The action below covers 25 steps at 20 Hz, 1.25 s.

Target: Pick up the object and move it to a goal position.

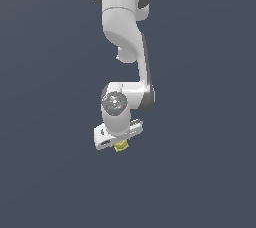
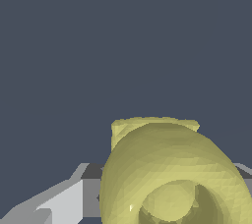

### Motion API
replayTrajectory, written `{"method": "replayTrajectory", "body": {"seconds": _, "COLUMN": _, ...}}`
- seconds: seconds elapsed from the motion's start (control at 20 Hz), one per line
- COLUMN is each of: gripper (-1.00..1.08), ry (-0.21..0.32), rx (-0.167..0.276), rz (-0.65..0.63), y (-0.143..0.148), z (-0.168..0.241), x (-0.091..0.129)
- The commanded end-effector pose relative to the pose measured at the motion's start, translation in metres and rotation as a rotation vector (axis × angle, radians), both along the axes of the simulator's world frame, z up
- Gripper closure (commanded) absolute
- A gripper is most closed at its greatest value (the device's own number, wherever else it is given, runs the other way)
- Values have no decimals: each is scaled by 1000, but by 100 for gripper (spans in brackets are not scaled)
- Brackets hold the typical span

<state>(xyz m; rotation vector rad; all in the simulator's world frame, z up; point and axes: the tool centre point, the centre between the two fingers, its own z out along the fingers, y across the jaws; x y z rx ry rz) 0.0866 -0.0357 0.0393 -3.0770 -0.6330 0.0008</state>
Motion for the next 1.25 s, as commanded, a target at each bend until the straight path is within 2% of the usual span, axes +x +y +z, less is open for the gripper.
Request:
{"method": "replayTrajectory", "body": {"seconds": 0.0, "gripper": 108, "ry": 0, "rx": 0, "rz": 0, "y": 0, "z": 2, "x": 0}}
{"method": "replayTrajectory", "body": {"seconds": 0.3, "gripper": 108, "ry": 0, "rx": 0, "rz": 0, "y": -2, "z": 26, "x": 2}}
{"method": "replayTrajectory", "body": {"seconds": 0.8, "gripper": 108, "ry": 0, "rx": 0, "rz": 0, "y": -7, "z": 105, "x": 11}}
{"method": "replayTrajectory", "body": {"seconds": 1.2, "gripper": 108, "ry": 0, "rx": 0, "rz": 0, "y": -8, "z": 126, "x": 15}}
